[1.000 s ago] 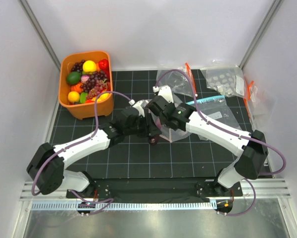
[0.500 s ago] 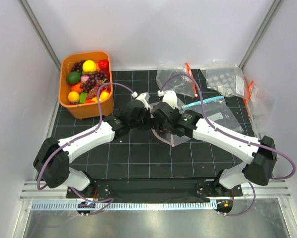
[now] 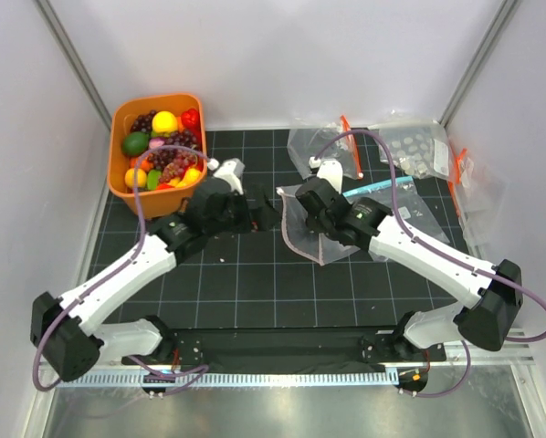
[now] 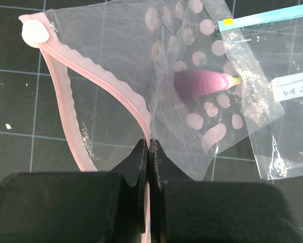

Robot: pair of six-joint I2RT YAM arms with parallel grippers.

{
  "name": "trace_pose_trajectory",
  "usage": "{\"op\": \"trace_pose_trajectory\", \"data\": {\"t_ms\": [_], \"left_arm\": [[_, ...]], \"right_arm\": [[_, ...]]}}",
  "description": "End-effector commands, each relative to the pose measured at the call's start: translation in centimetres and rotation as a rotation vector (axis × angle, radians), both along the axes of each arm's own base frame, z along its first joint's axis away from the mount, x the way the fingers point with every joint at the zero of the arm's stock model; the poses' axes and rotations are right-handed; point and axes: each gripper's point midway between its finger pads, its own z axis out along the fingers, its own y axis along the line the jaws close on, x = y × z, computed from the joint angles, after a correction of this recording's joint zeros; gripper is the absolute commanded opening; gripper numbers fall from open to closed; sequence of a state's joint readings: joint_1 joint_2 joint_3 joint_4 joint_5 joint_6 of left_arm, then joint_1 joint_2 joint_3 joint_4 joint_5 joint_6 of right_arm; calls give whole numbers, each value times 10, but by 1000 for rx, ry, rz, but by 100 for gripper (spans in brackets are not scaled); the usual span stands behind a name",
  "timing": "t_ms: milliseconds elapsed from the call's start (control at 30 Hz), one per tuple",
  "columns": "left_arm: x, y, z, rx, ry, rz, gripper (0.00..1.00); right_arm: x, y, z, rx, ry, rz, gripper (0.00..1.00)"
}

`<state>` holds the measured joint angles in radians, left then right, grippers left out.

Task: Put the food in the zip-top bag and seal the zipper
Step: Place the fake vegetable in the zipper food storage bag, then pick up the fake fruit from the bin.

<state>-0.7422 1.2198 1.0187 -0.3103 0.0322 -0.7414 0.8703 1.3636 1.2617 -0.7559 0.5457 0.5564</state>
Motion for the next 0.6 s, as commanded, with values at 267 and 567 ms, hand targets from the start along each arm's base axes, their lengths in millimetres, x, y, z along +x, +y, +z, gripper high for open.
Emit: {"op": "trace_pose_trajectory", "data": {"t_ms": [267,567], "left_arm": [[104,206,43,341,-88,545,94],[194,249,26,200,5,653,88]], "right_arm": [[-1,5,13,45,-15,20,1],[0,1,28,36,-44,32,1]]}}
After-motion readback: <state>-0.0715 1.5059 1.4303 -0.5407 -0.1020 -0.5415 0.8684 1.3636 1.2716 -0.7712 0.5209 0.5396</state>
